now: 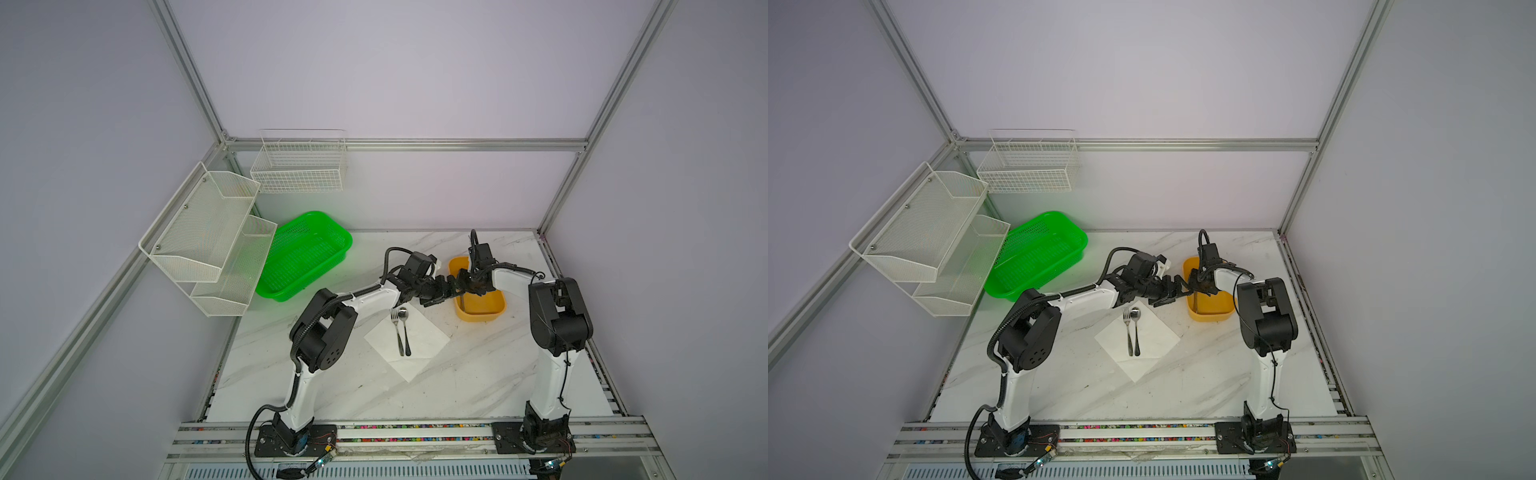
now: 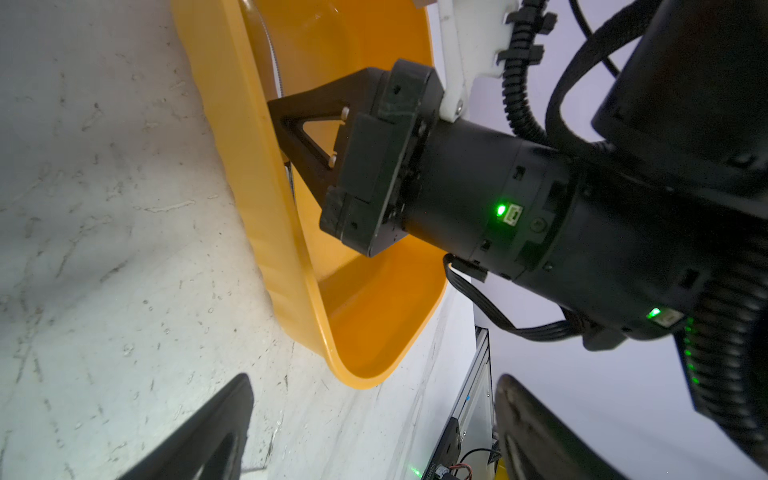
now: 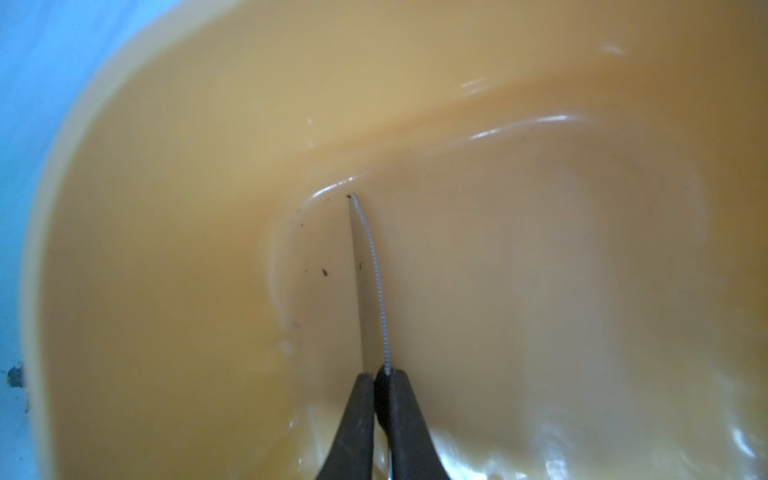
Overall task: Place the utensils on the paper napkin and roll it up
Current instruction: 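Lift the knife upright out of the yellow tray with the right gripper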
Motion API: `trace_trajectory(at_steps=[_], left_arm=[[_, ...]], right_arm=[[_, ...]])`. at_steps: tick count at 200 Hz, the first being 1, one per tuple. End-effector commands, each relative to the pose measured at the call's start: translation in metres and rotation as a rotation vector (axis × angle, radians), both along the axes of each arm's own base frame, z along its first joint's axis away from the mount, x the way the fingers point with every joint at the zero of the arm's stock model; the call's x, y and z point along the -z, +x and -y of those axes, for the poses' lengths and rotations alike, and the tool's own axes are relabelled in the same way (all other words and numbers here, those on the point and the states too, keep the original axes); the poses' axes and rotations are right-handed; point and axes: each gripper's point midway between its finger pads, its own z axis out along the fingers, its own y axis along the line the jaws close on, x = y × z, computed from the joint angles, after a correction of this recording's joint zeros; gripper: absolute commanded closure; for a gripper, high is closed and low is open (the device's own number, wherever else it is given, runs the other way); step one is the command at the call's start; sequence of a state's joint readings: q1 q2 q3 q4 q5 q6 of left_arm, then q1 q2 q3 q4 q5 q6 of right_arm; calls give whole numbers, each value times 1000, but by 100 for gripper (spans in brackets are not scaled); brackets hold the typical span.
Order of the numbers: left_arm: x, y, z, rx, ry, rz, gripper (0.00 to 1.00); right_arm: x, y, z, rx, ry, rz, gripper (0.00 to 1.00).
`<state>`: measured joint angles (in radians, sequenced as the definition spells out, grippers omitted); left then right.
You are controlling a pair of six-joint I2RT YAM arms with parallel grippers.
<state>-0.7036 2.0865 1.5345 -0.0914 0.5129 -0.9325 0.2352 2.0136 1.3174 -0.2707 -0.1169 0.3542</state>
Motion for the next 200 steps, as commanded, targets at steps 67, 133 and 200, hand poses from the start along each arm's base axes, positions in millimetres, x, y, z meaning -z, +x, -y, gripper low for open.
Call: trace_trajectory(at_steps=[67, 133, 200], left_arm=[[-33, -3, 3, 12, -58, 51, 10], [-33, -3, 2, 9, -56, 53, 10], [-34, -3, 3, 8, -57, 54, 10]], right_arm=[[52, -68, 9, -55, -122, -305, 95], [62, -79, 0, -100, -138, -360, 89], [57, -85, -1, -110, -133, -376, 86]])
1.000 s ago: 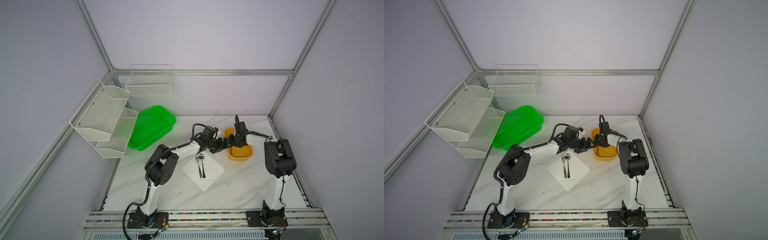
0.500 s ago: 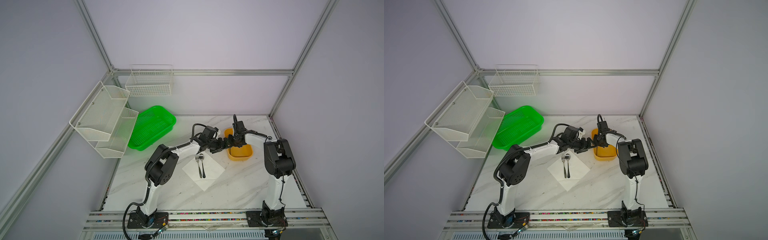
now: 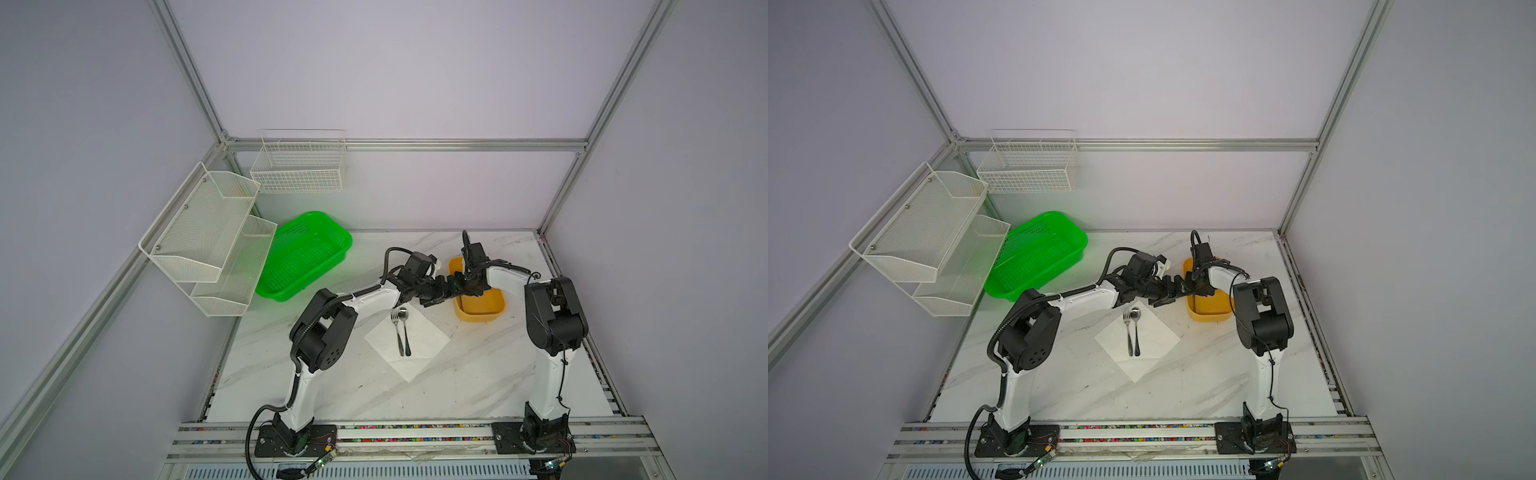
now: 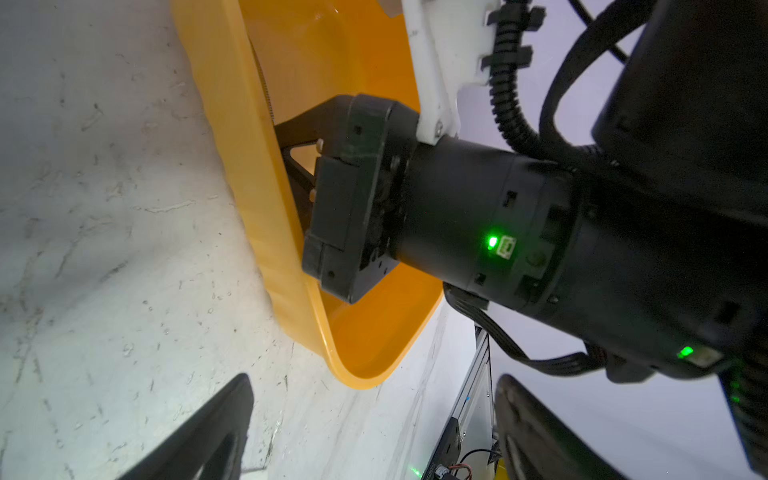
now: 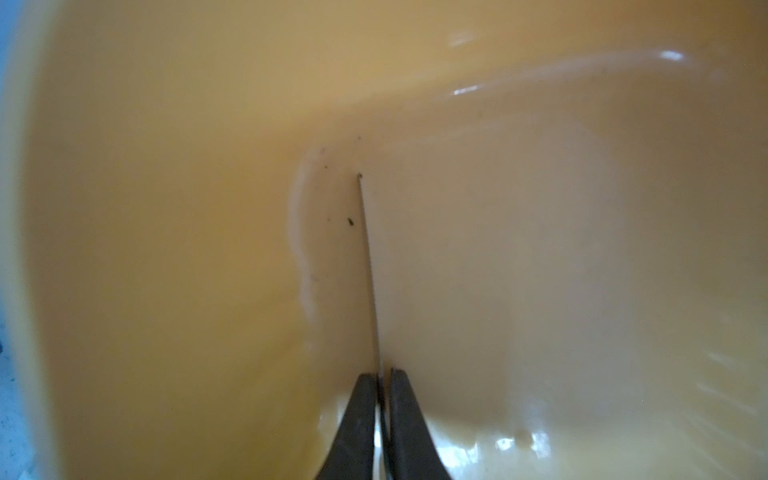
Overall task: Place the utensils on the paper napkin and roll it up
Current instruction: 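Lift the knife upright out of the yellow tray with the right gripper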
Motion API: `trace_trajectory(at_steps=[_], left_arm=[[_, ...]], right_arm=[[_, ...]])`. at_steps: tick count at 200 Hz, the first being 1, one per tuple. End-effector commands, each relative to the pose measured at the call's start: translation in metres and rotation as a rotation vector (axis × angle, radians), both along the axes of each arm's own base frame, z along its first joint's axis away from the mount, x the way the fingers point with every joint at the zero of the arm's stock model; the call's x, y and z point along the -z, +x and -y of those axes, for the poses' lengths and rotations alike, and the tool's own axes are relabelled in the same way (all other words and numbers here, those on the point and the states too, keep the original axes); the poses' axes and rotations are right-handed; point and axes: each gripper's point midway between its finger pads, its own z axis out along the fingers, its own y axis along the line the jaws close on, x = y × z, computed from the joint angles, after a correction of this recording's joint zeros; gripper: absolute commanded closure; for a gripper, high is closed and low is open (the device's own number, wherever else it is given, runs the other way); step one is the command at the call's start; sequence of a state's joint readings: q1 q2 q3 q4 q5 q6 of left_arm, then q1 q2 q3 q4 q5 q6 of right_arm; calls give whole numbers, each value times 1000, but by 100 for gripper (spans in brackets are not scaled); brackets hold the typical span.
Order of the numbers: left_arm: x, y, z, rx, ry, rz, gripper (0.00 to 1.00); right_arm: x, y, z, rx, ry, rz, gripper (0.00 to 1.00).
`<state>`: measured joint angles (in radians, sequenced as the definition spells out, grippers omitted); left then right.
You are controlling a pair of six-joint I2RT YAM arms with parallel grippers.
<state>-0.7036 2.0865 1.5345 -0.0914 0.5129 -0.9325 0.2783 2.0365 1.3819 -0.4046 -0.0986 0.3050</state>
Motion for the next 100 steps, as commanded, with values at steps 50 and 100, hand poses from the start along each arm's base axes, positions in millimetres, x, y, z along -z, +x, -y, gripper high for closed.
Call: trace_trajectory(at_steps=[50, 100], left_arm=[[-33, -3, 2, 5, -54, 53, 10], [-37, -5, -2, 1, -52, 64, 10]], right_arm=[[76, -94, 20, -35, -113, -362, 89], [46, -65, 27, -24, -118, -252, 100]])
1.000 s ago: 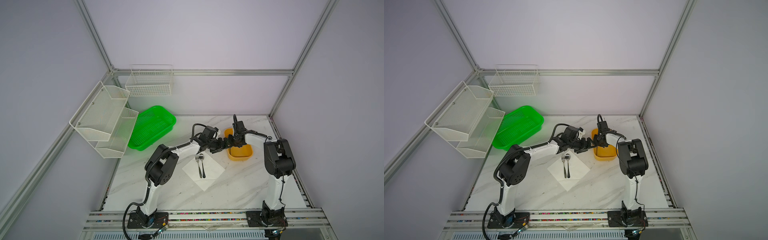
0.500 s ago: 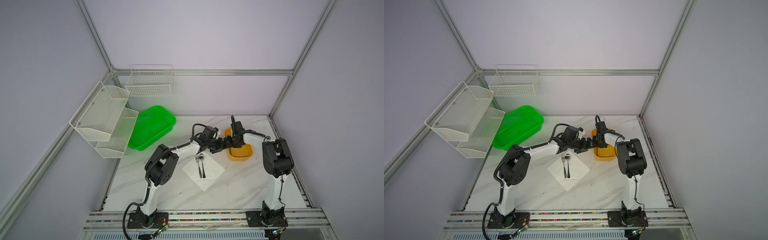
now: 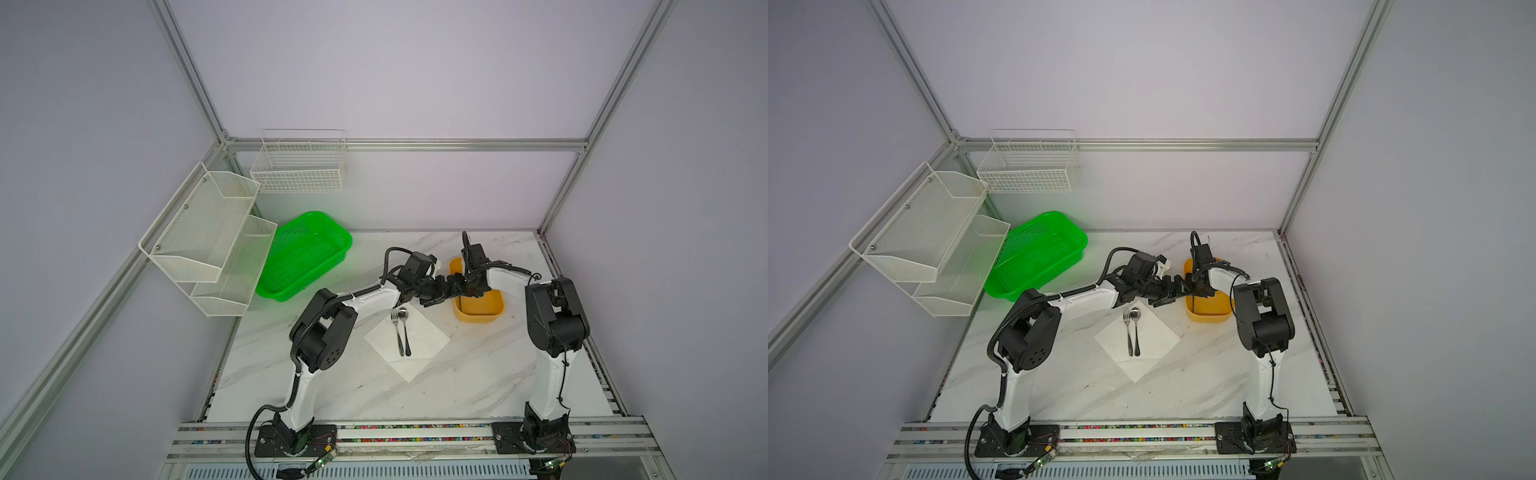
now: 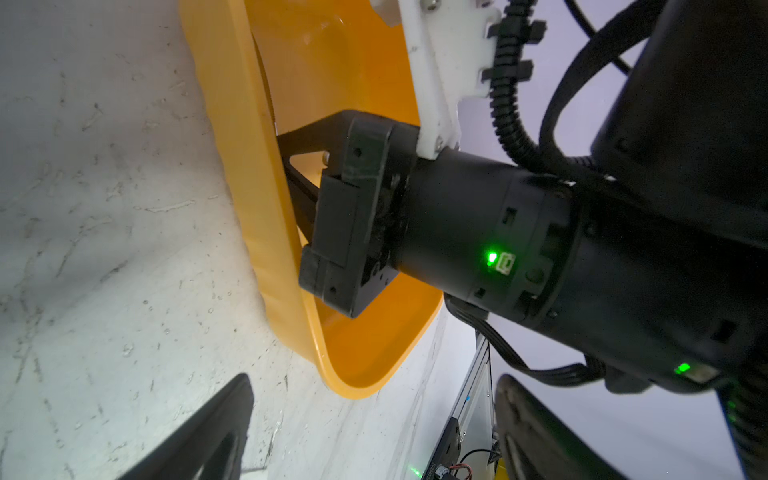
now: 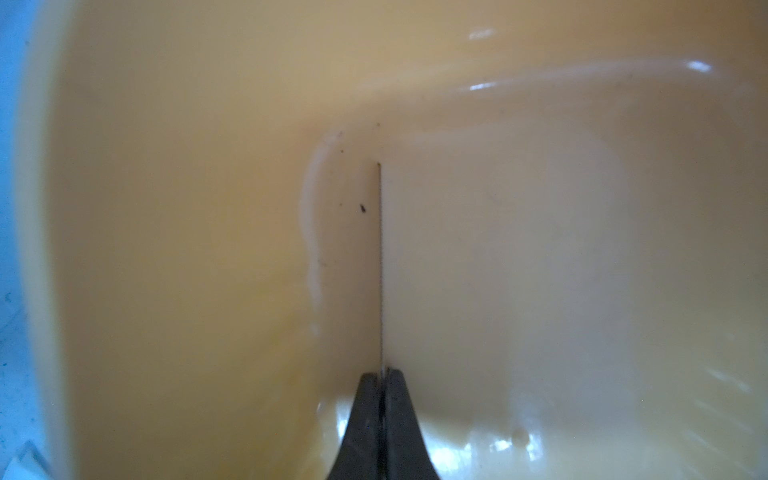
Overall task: Place the utensils on the paper napkin and roll it up
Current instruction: 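Lift the knife upright out of the yellow tray with the right gripper, then carry the knife over the napkin beside the spoon with the right gripper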
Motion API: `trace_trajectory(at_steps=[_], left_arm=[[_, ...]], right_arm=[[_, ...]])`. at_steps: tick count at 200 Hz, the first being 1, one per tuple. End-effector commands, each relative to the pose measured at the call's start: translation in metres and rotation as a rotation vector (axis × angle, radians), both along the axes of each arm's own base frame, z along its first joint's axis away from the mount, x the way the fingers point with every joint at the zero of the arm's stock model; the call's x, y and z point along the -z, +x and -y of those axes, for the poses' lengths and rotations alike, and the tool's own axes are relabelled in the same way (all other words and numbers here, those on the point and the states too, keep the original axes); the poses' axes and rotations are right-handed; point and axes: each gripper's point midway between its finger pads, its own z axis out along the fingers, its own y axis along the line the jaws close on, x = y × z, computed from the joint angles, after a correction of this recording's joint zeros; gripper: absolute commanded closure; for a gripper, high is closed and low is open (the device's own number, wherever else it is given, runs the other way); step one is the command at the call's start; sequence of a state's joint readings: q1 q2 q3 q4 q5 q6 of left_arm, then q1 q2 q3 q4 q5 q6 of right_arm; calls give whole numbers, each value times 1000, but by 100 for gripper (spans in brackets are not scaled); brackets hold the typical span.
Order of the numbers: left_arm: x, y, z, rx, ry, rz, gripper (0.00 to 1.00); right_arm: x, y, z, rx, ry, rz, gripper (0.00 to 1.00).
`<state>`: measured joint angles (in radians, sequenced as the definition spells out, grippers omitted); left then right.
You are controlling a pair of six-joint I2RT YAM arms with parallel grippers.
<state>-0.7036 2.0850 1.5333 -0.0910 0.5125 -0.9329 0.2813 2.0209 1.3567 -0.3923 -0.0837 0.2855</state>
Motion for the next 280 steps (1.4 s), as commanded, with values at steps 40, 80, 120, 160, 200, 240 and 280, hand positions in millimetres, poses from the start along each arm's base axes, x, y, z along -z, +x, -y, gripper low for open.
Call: trace_trajectory(at_steps=[40, 80, 120, 160, 200, 240, 280], left_arm=[[-44, -6, -13, -28, -26, 104, 10], [-56, -9, -24, -50, -24, 149, 10], [-59, -13, -31, -65, -29, 165, 10], [-61, -17, -50, -112, -13, 188, 10], [-62, -22, -83, -183, -3, 183, 10], [-54, -38, -112, -242, 16, 174, 10], [-41, -56, -140, -278, 52, 159, 9]], right_arm=[[-35, -20, 19, 11, 81, -44, 100], [-88, -20, 20, -30, 203, 86, 100], [-137, -37, -7, -151, 405, 193, 100], [-158, -62, -42, -274, 623, 196, 100], [-145, -82, -75, -322, 648, 148, 100], [-126, -90, -102, -263, 656, 121, 100], [-97, -102, -124, -215, 607, 83, 100]])
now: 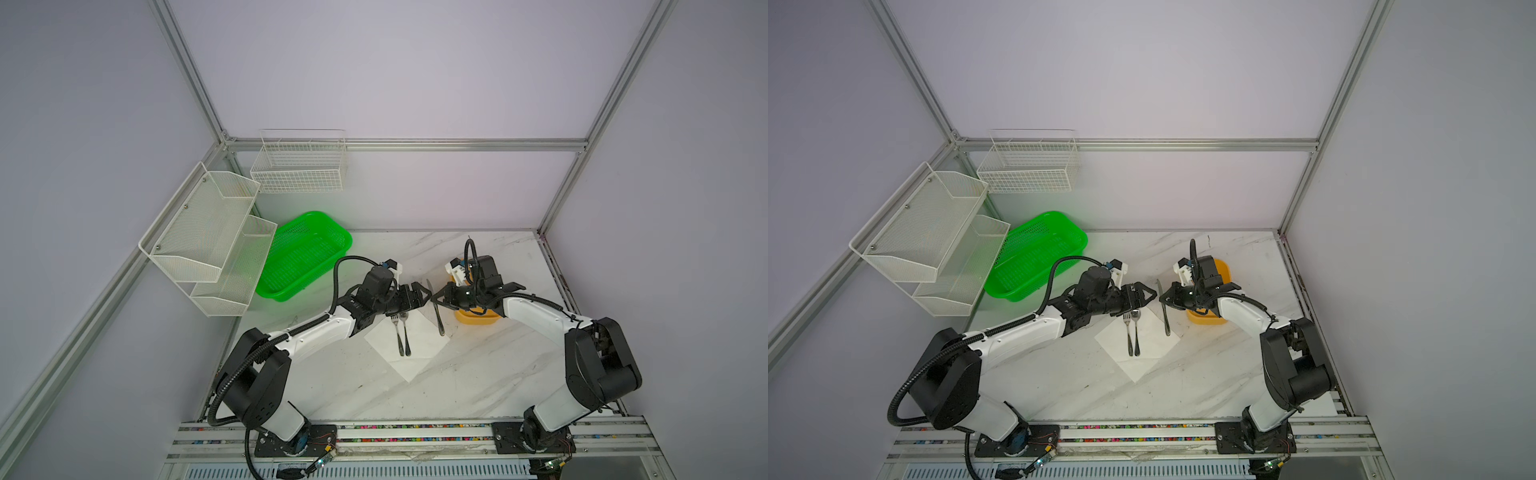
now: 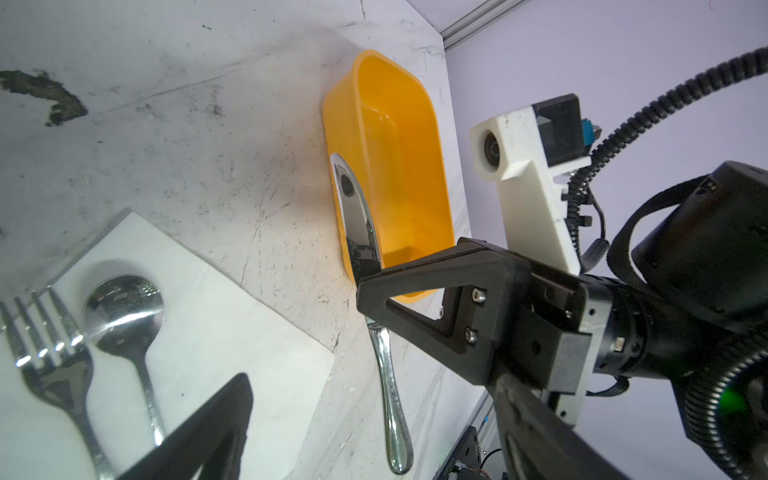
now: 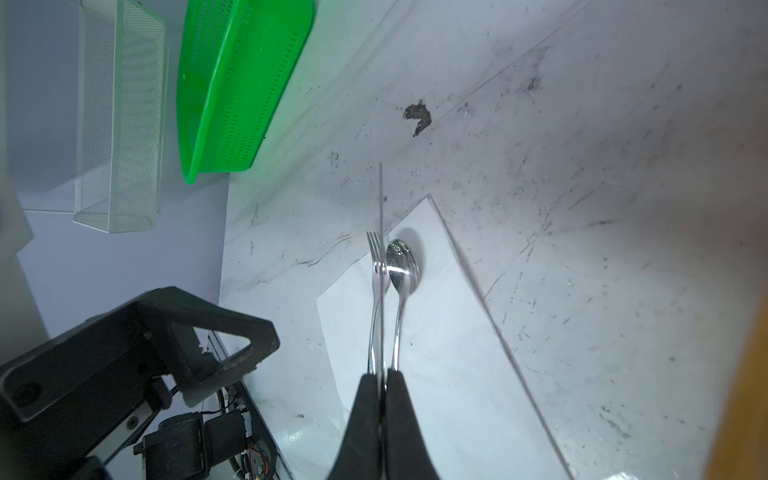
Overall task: Place the utensils on the paper napkin and roll it up
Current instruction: 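Carry the knife over the napkin beside the spoon with the right gripper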
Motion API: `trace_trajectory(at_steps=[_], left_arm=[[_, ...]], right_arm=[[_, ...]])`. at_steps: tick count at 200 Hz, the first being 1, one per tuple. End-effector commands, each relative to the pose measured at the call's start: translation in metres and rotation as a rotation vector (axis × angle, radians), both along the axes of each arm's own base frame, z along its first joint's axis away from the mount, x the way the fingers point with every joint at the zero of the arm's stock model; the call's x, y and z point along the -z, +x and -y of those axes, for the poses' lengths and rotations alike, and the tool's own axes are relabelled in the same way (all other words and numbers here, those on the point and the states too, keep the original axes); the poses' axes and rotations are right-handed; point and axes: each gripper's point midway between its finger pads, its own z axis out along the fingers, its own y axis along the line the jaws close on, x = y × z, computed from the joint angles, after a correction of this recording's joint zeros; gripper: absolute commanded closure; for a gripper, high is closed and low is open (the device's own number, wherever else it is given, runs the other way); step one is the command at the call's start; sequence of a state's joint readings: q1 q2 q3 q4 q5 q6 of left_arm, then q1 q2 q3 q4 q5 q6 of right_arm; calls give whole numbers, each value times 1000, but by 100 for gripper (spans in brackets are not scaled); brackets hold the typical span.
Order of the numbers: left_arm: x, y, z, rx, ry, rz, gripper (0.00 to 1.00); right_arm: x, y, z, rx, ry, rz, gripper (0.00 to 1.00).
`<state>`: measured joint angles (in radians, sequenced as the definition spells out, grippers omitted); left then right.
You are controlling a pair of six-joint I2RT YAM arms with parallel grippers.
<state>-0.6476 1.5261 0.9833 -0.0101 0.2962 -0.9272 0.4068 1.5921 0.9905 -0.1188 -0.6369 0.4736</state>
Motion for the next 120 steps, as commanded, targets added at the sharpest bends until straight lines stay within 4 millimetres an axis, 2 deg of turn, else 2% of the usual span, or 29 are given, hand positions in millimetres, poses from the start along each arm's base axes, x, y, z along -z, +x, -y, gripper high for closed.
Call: trace_trajectory(at_steps=[1, 27, 29, 32, 68, 103, 120], left_arm=[[4, -7, -21, -47, 9, 7, 9], [17, -11, -35, -77, 25, -18, 8], [8, -12, -37, -81, 11, 0, 8], [5, -13, -39, -86, 7, 7, 8], [13, -17, -49, -120, 11, -9, 7], [17, -17, -52, -132, -1, -15, 5], [17, -17, -54, -137, -3, -11, 1]], right_arm=[[12, 4, -10, 71, -10, -2, 100], [27, -2, -23, 72, -16, -27, 100], [29, -2, -24, 71, -16, -29, 100], [31, -3, -25, 71, -19, -32, 100], [41, -8, -48, 50, -43, -38, 100], [60, -8, -50, 71, -86, -63, 100], [65, -7, -51, 77, -76, -72, 100]])
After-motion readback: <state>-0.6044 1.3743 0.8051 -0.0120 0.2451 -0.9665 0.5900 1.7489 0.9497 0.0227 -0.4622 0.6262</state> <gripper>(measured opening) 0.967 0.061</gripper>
